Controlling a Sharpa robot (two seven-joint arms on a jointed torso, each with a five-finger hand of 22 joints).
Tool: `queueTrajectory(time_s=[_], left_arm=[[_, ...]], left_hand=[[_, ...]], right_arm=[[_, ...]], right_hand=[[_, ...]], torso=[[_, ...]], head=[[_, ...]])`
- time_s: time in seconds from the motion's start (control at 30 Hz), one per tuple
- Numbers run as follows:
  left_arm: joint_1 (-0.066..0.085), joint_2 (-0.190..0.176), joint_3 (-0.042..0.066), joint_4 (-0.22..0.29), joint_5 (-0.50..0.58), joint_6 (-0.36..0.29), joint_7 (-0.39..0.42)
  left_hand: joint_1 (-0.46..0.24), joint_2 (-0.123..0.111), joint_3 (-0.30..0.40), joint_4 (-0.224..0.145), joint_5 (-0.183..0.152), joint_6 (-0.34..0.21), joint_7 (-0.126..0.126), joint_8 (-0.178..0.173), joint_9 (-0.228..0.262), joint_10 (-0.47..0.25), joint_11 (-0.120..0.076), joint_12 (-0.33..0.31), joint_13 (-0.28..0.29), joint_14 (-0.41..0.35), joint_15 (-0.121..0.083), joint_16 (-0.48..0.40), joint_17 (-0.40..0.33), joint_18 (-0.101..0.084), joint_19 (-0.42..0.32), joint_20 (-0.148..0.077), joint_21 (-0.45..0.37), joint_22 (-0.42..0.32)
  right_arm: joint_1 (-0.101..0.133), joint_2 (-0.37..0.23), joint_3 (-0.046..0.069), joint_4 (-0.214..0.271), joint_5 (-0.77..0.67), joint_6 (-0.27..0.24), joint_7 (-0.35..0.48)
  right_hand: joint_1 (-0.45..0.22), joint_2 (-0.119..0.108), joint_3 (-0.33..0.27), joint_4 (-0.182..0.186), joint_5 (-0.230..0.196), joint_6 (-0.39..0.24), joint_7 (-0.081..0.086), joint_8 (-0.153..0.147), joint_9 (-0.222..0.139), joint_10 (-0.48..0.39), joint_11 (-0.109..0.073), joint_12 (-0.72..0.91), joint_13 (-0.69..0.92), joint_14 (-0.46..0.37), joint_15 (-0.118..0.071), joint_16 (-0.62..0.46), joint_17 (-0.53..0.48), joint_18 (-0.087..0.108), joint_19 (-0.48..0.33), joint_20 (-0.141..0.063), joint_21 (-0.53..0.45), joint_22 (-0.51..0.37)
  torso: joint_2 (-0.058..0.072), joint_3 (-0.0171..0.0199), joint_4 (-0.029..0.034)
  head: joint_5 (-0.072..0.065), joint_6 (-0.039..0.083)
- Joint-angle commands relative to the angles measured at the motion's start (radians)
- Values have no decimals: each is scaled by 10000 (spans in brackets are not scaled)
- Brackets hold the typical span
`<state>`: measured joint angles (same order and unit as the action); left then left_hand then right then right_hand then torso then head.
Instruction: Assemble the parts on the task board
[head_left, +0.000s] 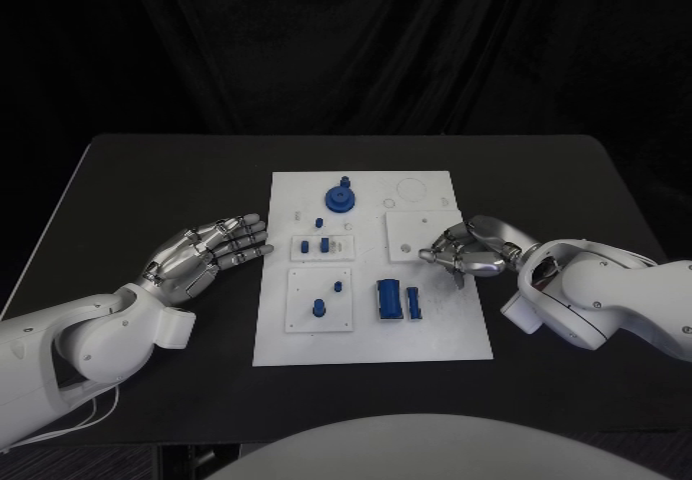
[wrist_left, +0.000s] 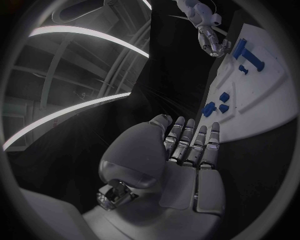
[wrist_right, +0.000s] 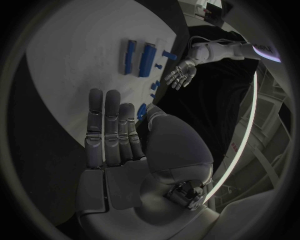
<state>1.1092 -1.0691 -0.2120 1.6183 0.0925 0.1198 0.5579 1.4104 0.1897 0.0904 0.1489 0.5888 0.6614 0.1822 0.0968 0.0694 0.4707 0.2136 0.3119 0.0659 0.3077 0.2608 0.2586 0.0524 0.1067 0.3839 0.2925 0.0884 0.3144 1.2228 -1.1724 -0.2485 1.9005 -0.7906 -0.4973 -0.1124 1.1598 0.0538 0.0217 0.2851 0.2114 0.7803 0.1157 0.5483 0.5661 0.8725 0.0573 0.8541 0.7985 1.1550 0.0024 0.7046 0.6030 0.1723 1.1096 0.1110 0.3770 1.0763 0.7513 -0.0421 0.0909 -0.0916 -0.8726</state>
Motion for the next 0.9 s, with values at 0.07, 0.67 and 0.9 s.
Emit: queueTrajectory(time_s=[0.07, 0.67, 0.9], left_arm=[[66, 39, 14, 6, 37, -660, 880], [33, 1552, 12, -1475, -423, -852, 1804], [18, 1657, 24, -1572, -258, -906, 1094]], left_hand=[[-81, -138, 50, 100, 47, 40, 226, 48, -9, -201, -144, -157, -35, -54, -26, 25, -8, -78, 4, -14, 45, -55], [-624, -42, -1170, 1451, -612, -2746, -1013, -561, -269, -3374, -1550, -1723, -314, -2591, -805, -1792, -325, 478, -3385, -185, -678, -2384], [-5280, -526, -904, 484, -2633, -4173, -1822, -968, -694, -3874, -2136, -2183, -659, -3077, -1493, -2586, -524, 17, -3839, -1102, -884, -3144]], right_arm=[[66, 367, 2, -585, 3385, -211, 3402], [-435, 1420, 2, -2689, 4975, 1780, 6405], [-524, 1521, 33, -2826, 4627, 1252, 5825]], right_hand=[[-292, 426, -907, 47, -69, -280, 498, -394, -914, -1023, 587, -1410, -1497, -1360, 644, -1475, -854, 5, -934, 562, -1502, -1237], [-218, 1464, -3393, 57, -389, -3024, -483, -2969, -4196, -5981, 1812, -4588, -6314, -8425, 2515, -5111, -5179, -1124, -9785, 1844, -3529, -9007], [-5895, 683, -1783, -1475, -1267, -5625, -1157, -4353, -5661, -7565, 541, -6660, -7985, -10257, 1142, -6139, -6030, -1723, -11096, 297, -3770, -10040]], torso=[[-727, 130, -20], [-2156, 434, -429], [-2025, 409, -389]], head=[[-13, 0], [405, 0], [400, 31]])
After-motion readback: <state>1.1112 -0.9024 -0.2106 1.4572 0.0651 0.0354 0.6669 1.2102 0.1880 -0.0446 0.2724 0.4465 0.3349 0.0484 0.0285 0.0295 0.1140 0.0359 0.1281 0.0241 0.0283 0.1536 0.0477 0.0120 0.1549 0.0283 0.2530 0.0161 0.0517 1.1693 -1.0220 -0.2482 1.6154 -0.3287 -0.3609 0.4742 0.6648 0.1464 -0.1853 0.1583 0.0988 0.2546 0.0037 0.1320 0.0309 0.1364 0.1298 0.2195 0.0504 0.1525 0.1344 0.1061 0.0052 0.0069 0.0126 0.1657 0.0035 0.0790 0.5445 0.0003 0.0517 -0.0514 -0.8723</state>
